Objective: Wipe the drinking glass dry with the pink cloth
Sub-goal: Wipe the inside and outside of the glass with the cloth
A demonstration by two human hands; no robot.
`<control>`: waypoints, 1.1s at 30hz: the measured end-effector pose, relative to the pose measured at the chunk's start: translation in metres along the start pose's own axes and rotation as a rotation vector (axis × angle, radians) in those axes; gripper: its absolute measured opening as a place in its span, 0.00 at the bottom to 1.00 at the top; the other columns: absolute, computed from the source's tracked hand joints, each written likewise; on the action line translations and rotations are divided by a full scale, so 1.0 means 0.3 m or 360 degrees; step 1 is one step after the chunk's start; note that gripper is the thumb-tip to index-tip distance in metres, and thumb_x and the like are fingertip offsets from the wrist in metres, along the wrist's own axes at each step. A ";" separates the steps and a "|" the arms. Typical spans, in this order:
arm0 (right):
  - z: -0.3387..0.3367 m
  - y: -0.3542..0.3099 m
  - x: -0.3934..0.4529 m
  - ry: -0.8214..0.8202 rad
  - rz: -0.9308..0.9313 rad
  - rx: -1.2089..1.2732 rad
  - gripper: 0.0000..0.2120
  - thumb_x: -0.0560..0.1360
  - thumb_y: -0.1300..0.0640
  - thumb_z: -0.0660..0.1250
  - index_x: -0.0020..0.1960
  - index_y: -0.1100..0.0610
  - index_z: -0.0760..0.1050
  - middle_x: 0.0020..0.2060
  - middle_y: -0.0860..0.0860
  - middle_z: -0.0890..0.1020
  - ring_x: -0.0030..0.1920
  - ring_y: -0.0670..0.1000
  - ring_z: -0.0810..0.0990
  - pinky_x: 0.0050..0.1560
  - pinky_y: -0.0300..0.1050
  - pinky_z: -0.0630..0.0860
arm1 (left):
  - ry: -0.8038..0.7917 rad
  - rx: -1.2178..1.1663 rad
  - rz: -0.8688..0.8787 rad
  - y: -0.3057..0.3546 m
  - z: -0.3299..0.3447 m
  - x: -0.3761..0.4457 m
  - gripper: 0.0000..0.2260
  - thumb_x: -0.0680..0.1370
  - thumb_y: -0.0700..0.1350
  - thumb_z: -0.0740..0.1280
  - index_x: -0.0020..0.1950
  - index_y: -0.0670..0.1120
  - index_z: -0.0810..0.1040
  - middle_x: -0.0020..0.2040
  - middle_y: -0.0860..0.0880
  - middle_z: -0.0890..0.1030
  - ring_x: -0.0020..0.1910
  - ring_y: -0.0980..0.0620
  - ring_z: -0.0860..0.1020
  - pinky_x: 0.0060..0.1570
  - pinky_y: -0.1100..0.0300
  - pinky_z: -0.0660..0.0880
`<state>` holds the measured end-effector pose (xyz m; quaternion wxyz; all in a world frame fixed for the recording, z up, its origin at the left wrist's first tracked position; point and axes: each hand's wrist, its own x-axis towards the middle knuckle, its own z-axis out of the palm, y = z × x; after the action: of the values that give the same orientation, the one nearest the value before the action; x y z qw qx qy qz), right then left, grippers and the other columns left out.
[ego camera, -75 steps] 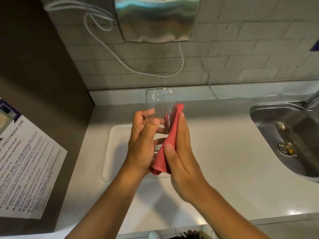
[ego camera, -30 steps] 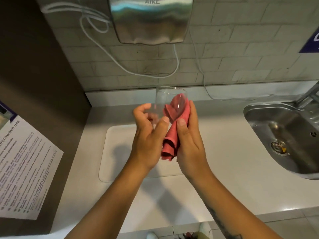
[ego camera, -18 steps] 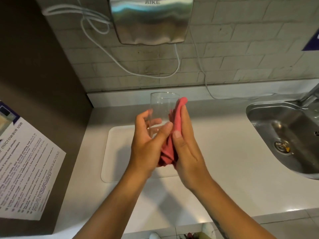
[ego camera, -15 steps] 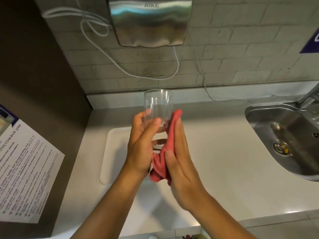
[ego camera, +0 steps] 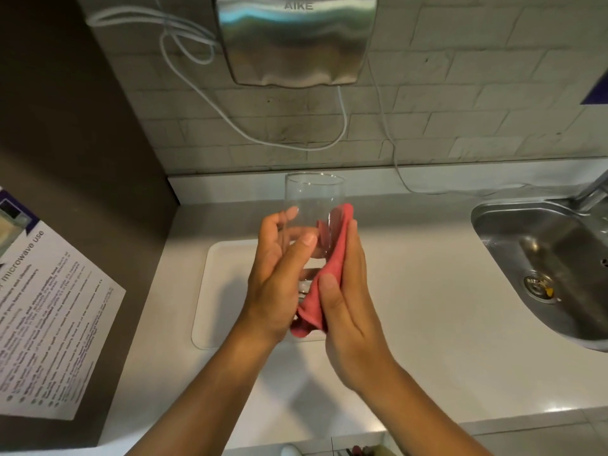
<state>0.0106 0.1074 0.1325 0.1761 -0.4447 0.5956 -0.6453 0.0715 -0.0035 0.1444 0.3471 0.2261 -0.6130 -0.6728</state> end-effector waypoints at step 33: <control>0.002 -0.040 0.043 0.0016 -0.0102 -0.0100 0.31 0.90 0.57 0.52 0.89 0.55 0.43 0.89 0.44 0.53 0.88 0.49 0.58 0.87 0.58 0.60 | 0.0091 -0.0041 0.0018 0.030 -0.006 -0.024 0.26 0.76 0.60 0.69 0.72 0.54 0.71 0.61 0.40 0.84 0.57 0.43 0.87 0.54 0.49 0.83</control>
<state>0.0076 0.1001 0.1482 0.1384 -0.4656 0.6019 -0.6339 0.0792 0.0005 0.1522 0.3711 0.2373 -0.5953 -0.6720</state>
